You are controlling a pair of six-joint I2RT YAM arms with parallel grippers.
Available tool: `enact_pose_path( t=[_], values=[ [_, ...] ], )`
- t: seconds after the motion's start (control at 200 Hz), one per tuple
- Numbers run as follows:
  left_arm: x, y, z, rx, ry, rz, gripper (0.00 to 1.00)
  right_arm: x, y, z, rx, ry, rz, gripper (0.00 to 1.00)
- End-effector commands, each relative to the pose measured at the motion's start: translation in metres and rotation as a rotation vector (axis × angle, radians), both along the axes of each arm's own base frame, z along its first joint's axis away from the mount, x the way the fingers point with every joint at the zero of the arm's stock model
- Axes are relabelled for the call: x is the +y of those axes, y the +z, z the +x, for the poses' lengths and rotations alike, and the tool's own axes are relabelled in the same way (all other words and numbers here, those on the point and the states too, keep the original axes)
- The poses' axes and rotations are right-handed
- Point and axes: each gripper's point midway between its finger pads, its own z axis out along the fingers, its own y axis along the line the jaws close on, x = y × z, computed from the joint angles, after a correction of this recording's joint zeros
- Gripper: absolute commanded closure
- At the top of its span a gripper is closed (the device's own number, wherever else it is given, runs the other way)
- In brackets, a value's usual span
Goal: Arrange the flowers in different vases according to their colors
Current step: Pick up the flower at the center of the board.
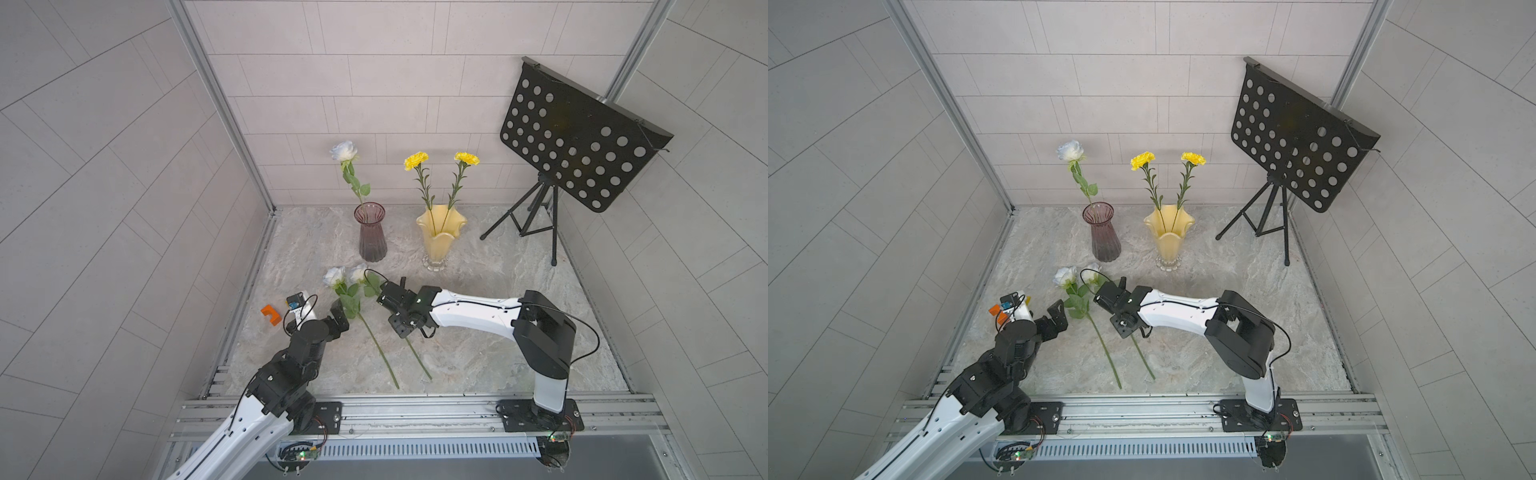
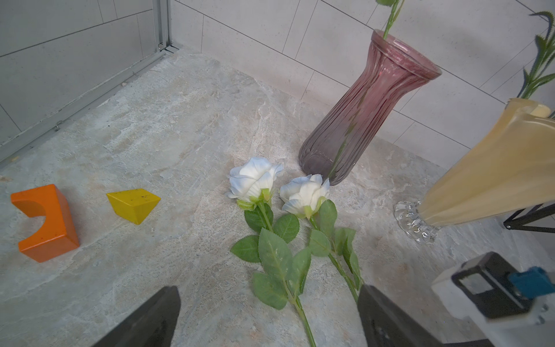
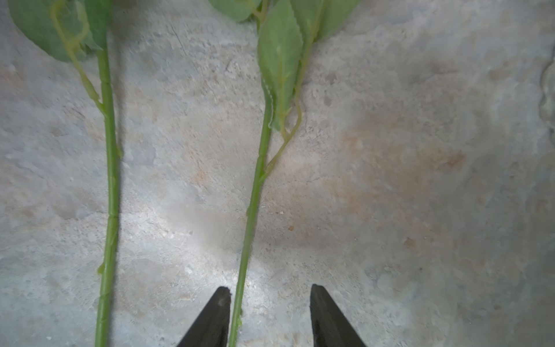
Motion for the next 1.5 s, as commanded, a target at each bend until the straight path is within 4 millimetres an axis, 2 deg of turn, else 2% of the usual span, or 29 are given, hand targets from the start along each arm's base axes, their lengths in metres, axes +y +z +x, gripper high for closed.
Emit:
enact_pose_path(
  t=[0.0,0.06,0.085,0.335,0.53,0.64,0.785,0.966,1.026,1.136,1.261,1.351,1.496],
  values=[
    [0.006,-0.004,-0.003,0.005,0.000,0.046,0.00,0.013,-0.004,0.002,0.010,-0.004,0.027,0.52],
    [0.007,-0.002,-0.004,-0.004,0.003,0.041,0.00,0.015,-0.011,0.004,0.018,-0.005,0.020,0.52],
    [0.007,-0.011,-0.005,0.012,0.003,0.051,0.00,0.016,-0.015,0.005,0.026,-0.007,0.018,0.52],
    [0.008,-0.011,-0.006,0.002,0.001,0.041,0.00,0.019,-0.036,0.015,0.069,-0.032,0.024,0.55],
    [0.008,-0.010,-0.006,-0.002,0.004,0.041,0.00,0.009,-0.046,0.023,0.092,-0.068,0.015,0.68],
    [0.009,-0.009,-0.006,-0.006,0.008,0.042,0.00,0.003,-0.053,0.022,0.109,-0.084,0.005,0.71],
    [0.010,-0.009,-0.007,-0.013,0.008,0.040,0.00,0.001,-0.062,0.019,0.134,-0.090,-0.005,0.74],
    [0.011,-0.009,-0.008,-0.017,0.012,0.039,0.00,0.002,-0.068,0.017,0.157,-0.100,-0.016,0.82],
    [0.011,-0.008,-0.007,-0.018,0.014,0.039,0.00,0.001,-0.068,0.018,0.158,-0.104,-0.022,0.87],
    [0.011,-0.009,-0.008,-0.017,0.013,0.040,0.00,0.000,-0.064,0.019,0.152,-0.110,-0.033,1.00],
    [0.012,-0.009,-0.008,-0.017,0.017,0.042,0.00,-0.002,-0.050,0.021,0.131,-0.116,-0.028,1.00],
    [0.013,-0.008,-0.008,-0.018,0.020,0.045,0.00,-0.004,-0.032,0.023,0.099,-0.116,-0.006,1.00],
    [0.015,-0.008,-0.008,-0.021,0.030,0.048,0.00,-0.008,0.009,0.027,0.022,-0.122,0.044,1.00]
  ],
)
